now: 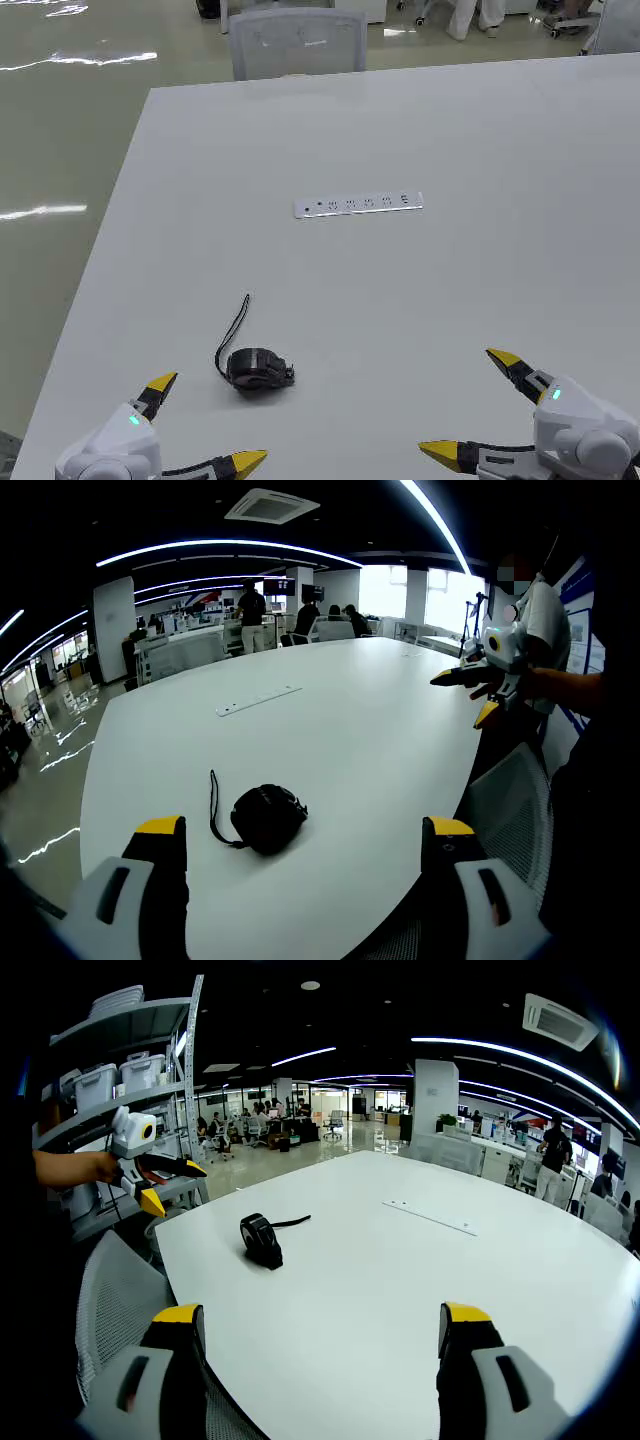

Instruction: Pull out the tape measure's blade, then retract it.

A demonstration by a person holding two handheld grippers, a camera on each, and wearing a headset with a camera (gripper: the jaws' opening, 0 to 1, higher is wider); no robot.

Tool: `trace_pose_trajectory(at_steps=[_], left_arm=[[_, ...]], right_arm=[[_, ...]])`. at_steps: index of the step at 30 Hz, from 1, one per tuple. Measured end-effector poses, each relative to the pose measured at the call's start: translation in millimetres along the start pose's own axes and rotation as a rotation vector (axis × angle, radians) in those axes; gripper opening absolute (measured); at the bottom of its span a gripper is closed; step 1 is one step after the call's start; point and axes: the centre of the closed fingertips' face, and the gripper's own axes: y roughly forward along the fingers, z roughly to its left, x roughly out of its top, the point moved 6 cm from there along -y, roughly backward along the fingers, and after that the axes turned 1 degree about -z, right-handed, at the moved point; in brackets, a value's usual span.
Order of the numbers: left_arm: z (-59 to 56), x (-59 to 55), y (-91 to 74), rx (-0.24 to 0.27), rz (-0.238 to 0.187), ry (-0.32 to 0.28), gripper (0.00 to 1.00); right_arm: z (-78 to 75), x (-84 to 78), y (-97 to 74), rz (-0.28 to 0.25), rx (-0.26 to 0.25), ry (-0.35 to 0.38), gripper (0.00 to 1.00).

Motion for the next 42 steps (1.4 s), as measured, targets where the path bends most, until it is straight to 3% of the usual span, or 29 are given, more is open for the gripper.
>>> trace_pose_trajectory(at_steps=[21,35,42], left_arm=[[4.0,3.7,2.3,-0.006,0.015,0.026,0.94],[8.4,6.4,13.3,-0.031,0.038,0.064,0.90],[15.6,4.0,20.6,-0.065,0.075,0.120,0.85]], right_arm=[[-0.5,1.8,3.1,0.013,0.019,-0.008,0.99],[-6.4,-0.9,8.6,0.027,0.044,-0.030,0.97],[-11.2,-0.7,14.5,0.042,0.080,-0.066,0.94]])
